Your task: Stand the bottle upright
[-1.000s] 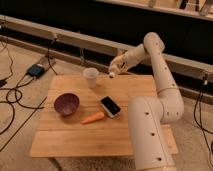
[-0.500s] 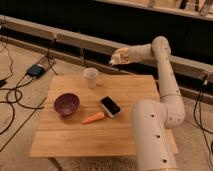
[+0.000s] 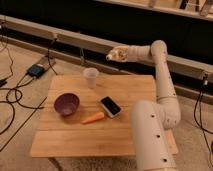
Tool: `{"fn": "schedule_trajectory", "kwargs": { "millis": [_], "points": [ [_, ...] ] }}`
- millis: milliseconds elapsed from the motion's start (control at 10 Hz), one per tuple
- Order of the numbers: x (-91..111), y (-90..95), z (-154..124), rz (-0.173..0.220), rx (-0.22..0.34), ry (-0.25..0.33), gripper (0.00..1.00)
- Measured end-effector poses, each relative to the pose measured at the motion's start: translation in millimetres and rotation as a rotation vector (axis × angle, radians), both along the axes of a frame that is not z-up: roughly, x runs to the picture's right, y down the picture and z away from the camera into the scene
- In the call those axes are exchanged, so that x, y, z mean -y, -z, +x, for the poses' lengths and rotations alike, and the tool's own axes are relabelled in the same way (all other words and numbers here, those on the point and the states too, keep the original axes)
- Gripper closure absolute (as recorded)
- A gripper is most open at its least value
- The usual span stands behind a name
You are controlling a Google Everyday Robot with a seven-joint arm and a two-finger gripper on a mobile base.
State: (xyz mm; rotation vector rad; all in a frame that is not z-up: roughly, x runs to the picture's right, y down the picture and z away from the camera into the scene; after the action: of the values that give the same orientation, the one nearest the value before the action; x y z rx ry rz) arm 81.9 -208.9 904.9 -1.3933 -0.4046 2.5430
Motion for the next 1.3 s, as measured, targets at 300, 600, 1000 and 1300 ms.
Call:
{"fn": "schedule_trajectory", "kwargs": {
  "millis": [300,600,1000,1300],
  "points": [
    [1.7,-10.7,-3.9,-0.09,0.043,-0.12,1.0],
    [0.8,-18.8,-8.0,-0.174,0.071,-0.213,1.0],
    [-9.5,-11.9,-18.4,-0.237,0.133,-0.315,1.0],
    [-31.7,3.1,-30.1,-0.245,0.17,-0.38,1.0]
  ]
}}
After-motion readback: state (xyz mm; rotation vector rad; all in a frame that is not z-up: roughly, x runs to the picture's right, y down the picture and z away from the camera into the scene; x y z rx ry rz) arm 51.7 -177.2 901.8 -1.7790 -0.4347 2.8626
